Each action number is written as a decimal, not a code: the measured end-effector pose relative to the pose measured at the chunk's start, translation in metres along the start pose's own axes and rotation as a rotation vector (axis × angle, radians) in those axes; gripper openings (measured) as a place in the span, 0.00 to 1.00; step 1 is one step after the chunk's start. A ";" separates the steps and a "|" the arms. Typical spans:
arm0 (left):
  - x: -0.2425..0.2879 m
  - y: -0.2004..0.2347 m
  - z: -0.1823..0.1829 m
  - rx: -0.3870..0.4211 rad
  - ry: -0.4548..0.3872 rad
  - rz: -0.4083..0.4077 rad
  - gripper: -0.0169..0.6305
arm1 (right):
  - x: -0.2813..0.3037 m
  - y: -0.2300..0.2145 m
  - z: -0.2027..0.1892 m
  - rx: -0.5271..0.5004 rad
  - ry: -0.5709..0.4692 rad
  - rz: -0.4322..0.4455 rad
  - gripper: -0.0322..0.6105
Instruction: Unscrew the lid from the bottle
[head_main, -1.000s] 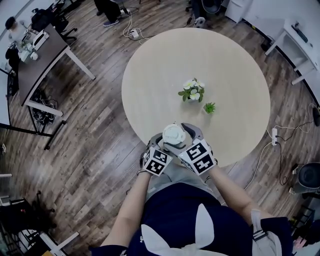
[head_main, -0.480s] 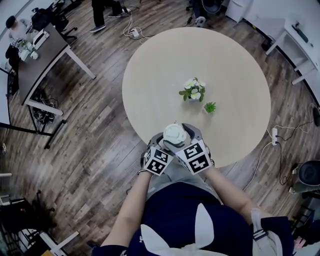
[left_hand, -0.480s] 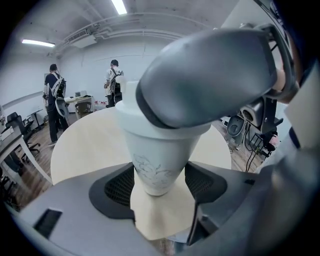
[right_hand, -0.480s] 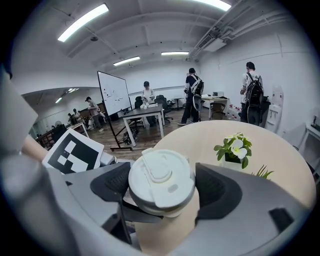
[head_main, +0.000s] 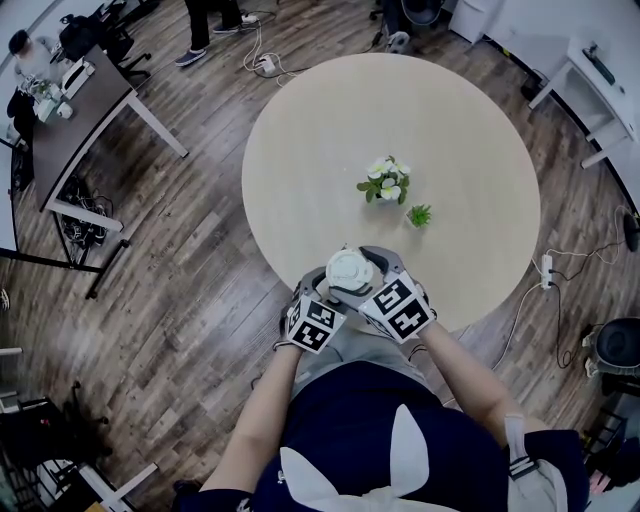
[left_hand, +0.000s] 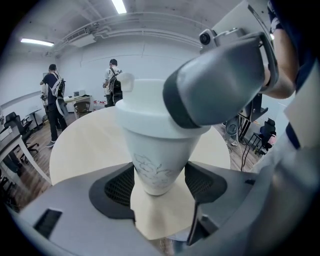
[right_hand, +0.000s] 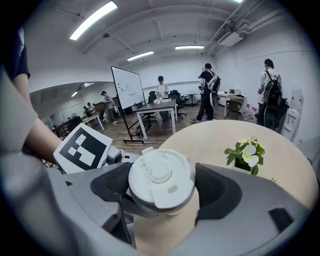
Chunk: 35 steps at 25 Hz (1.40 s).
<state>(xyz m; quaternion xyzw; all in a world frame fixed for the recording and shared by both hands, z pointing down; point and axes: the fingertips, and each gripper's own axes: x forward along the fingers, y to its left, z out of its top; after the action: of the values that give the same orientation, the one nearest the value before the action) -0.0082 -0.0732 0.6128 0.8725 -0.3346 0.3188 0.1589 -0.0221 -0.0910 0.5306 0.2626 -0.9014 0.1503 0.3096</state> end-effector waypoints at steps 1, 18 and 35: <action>0.000 0.000 0.000 0.000 0.000 -0.001 0.53 | 0.000 0.000 0.000 -0.014 0.006 0.018 0.68; 0.000 0.000 -0.001 -0.011 0.000 -0.015 0.53 | -0.001 0.013 -0.003 -0.293 0.156 0.381 0.68; 0.001 0.000 -0.002 -0.019 0.009 -0.021 0.53 | 0.000 0.011 -0.011 -0.153 0.104 0.287 0.74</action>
<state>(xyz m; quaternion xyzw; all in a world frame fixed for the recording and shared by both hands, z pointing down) -0.0086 -0.0727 0.6150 0.8729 -0.3278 0.3179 0.1718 -0.0231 -0.0774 0.5381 0.0989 -0.9213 0.1373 0.3502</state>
